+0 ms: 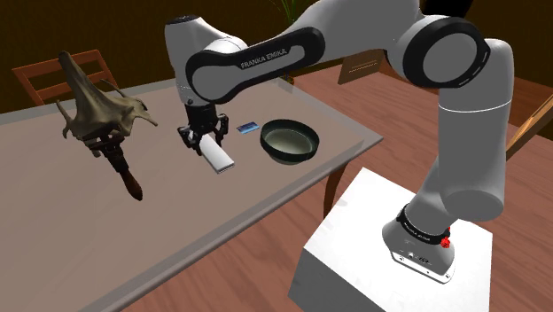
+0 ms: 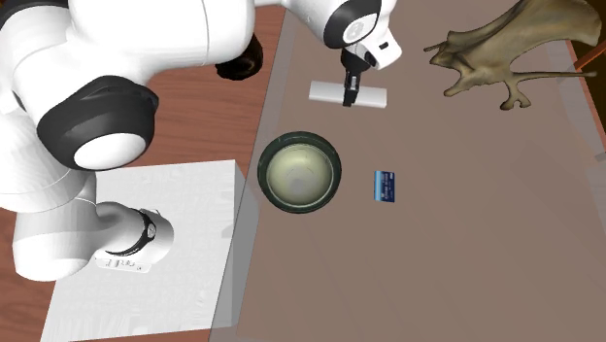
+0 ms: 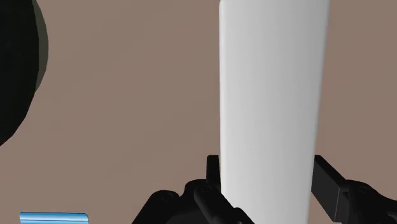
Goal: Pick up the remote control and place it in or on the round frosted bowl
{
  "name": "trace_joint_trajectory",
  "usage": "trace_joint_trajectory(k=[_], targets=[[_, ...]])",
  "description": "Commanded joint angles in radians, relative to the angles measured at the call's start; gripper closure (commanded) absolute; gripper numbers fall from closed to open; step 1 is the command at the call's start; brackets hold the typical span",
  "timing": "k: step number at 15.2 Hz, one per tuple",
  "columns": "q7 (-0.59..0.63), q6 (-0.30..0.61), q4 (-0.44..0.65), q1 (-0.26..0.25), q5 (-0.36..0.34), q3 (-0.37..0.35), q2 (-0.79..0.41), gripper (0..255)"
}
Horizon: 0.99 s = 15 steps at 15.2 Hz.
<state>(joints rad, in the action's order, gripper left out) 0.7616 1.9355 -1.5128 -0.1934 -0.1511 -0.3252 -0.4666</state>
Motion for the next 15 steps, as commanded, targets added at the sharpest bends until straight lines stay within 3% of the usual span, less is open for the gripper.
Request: trace_joint_trajectory(k=[1, 15], targets=[[-0.003, -0.025, 0.017, 0.001, 0.003, -0.001, 0.008, 255], [-0.013, -0.203, 0.178, -0.008, 0.013, -0.008, 0.028, 255]])
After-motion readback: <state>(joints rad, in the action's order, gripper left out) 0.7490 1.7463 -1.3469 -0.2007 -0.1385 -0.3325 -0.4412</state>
